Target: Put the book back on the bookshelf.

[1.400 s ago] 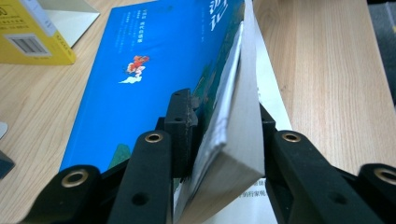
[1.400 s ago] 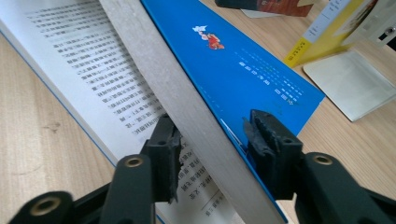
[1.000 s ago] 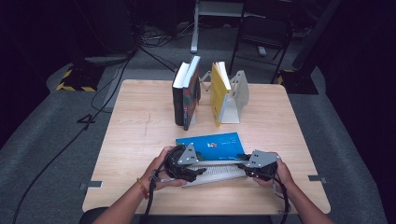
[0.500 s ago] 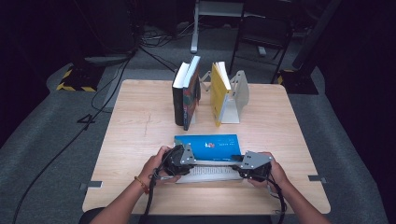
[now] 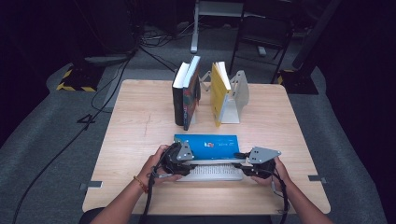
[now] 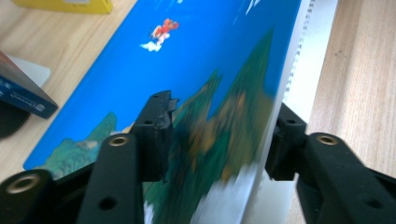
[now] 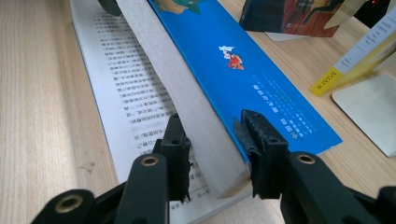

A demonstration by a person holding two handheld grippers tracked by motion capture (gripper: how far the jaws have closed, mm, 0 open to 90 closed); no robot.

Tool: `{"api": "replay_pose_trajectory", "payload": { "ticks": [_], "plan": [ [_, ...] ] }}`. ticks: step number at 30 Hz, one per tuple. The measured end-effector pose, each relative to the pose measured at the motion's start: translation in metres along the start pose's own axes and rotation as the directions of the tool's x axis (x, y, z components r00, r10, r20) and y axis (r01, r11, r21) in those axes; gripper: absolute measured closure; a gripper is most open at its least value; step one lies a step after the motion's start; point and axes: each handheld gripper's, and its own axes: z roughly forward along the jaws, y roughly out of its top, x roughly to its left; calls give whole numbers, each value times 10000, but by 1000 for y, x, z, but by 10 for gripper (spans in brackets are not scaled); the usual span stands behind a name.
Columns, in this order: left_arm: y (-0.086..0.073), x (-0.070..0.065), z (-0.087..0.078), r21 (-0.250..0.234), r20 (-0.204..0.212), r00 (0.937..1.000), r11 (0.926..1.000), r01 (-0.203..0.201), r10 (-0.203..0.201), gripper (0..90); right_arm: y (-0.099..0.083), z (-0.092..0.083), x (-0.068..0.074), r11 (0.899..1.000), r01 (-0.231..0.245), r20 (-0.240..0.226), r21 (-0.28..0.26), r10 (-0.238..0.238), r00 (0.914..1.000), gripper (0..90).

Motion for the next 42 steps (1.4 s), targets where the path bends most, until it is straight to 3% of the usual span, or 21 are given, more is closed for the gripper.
{"api": "replay_pose_trajectory", "payload": {
  "ticks": [2, 4, 8, 10, 15, 18, 22, 27, 28, 31, 34, 36, 37, 39, 42],
  "plan": [
    [6, -7, 1, -94, 69, 9999, 9999, 94, -94, 495, 5, 1, 5, 9997, 235, 120, 43, -235, 9997, 658],
    [18, -16, 5, 509, -311, 9995, 9987, -95, 111, 500, 10, 2, 11, 9990, 432, 129, 123, -433, 9990, 672],
    [33, -33, 8, 377, -552, 9985, 9993, -14, 35, 477, 23, 3, 20, 9973, 689, 183, 264, -694, 9974, 683],
    [35, -38, 12, 493, -842, 9964, 9988, 69, -27, 453, 27, 3, 22, 9968, 732, 200, 317, -739, 9971, 684],
    [34, -40, 24, 308, -1035, 9938, 9986, 433, -399, 433, 35, 4, 28, 9963, 733, 247, 458, -745, 9969, 684],
    [36, -43, 28, 322, -1120, 9927, 9983, 485, -446, 459, 40, 5, 34, 9956, 775, 154, 520, -784, 9968, 685],
    [36, -47, 30, 286, -1195, 9928, 9996, 30, 5, 600, 44, 6, 39, 9936, 924, 121, 652, -934, 9956, 679],
    [34, -50, 31, 281, -1385, 9897, 9990, -337, 373, 670, 39, 7, 30, 9997, 174, -524, 161, -165, 9985, 560],
    [34, -50, 31, 281, -1385, 9897, 9990, -337, 373, 690, 39, 7, 30, 9997, 174, -524, 161, -165, 9985, 560],
    [35, -44, 21, -243, -1494, 9885, 9994, -265, 225, 726, 29, -3, 16, 9983, -471, -273, -338, 462, 9986, 378],
    [37, -36, 13, -559, -1346, 9909, 9984, -56, -20, 756, 13, -15, -5, 9888, -1308, -85, -714, 1306, 9914, 361],
    [39, -33, 9, -625, -1271, 9919, 9980, -107, 27, 761, 1, -20, -17, 9836, -1676, 346, -663, 1702, 9848, 369],
    [39, -32, 7, -768, -1293, 9916, 9970, -43, -57, 763, -7, -20, -25, 9771, -2060, 411, -529, 2082, 9772, 366],
    [39, -30, 3, -807, -1284, 9917, 9967, 10, -114, 764, -17, -16, -32, 9735, -2282, 622, -115, 2285, 9716, 370],
    [40, -25, -2, -1145, -1292, 9912, 9933, 135, -284, 766, -26, -7, -37, 9636, -2651, 487, 335, 2634, 9635, 372]
  ]
}}
